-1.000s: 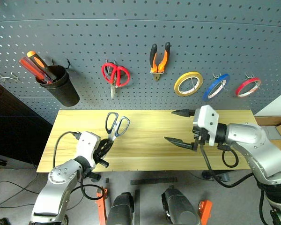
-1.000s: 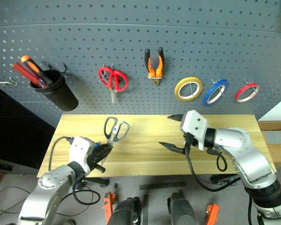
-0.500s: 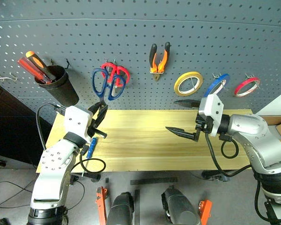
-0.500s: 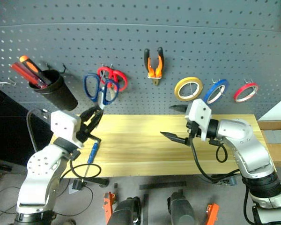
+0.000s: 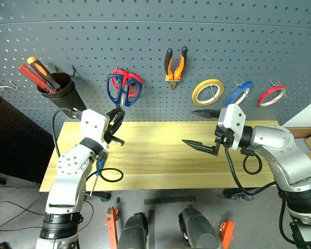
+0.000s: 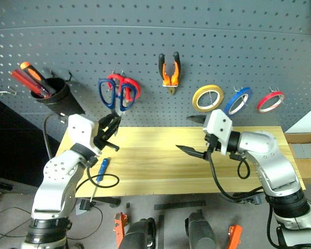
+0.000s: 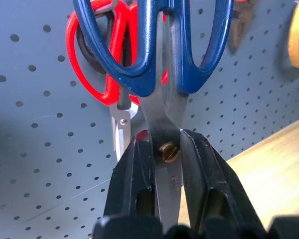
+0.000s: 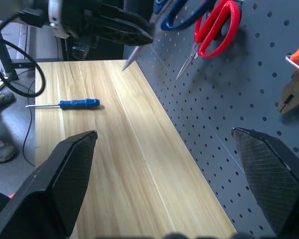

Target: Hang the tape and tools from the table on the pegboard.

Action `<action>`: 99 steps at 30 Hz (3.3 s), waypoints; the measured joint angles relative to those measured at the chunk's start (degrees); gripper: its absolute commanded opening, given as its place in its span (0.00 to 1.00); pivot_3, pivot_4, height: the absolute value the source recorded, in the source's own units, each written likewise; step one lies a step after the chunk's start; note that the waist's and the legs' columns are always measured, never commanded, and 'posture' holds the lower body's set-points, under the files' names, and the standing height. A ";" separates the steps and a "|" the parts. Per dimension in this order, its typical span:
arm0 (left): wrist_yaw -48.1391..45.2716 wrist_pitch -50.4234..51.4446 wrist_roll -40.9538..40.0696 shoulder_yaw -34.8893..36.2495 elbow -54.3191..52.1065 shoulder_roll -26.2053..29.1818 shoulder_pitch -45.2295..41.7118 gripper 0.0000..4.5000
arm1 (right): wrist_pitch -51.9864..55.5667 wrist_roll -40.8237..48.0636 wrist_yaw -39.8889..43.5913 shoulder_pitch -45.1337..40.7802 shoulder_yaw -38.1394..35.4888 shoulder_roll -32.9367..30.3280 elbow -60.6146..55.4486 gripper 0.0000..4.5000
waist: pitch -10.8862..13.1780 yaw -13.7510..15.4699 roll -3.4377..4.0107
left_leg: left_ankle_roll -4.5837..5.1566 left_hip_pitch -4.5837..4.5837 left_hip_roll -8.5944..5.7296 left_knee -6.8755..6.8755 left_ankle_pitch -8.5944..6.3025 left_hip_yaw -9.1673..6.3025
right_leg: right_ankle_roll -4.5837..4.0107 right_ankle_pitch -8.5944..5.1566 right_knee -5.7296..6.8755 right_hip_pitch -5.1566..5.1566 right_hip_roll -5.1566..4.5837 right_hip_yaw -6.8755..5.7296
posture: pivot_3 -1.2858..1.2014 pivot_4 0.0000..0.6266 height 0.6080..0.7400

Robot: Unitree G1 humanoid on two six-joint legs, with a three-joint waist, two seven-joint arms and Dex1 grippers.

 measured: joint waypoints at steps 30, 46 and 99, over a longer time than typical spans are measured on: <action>-0.86 20.60 -1.78 -0.40 4.09 1.92 6.92 0.99 | 10.94 1.49 -10.58 1.61 0.68 5.85 -5.55 1.00 | 0.00 -1.52 0.00 | 0.00 0.08 0.05 0.08 0.01 -0.01 | 0.00 0.00 0.53 -0.15 0.03 0.04 | 0.43 0.40 1.00; -9.04 36.91 -3.07 -1.25 15.75 13.92 6.31 0.99 | 36.31 6.78 -20.58 -0.20 9.92 12.51 -11.89 1.00 | 0.07 0.16 0.01 | -0.02 0.21 0.00 0.03 0.03 -0.11 | -0.01 -0.01 0.62 -0.14 -0.02 -0.08 | 0.43 0.43 1.00; 8.41 -12.20 12.40 7.05 -1.70 5.87 0.85 0.09 | 2.35 3.64 -6.79 -6.62 5.77 11.98 -1.43 1.00 | 0.39 1.74 -0.03 | -0.06 0.03 0.04 0.11 0.03 -0.18 | -0.09 0.06 0.49 -0.15 -0.09 -0.75 | 0.46 0.34 1.00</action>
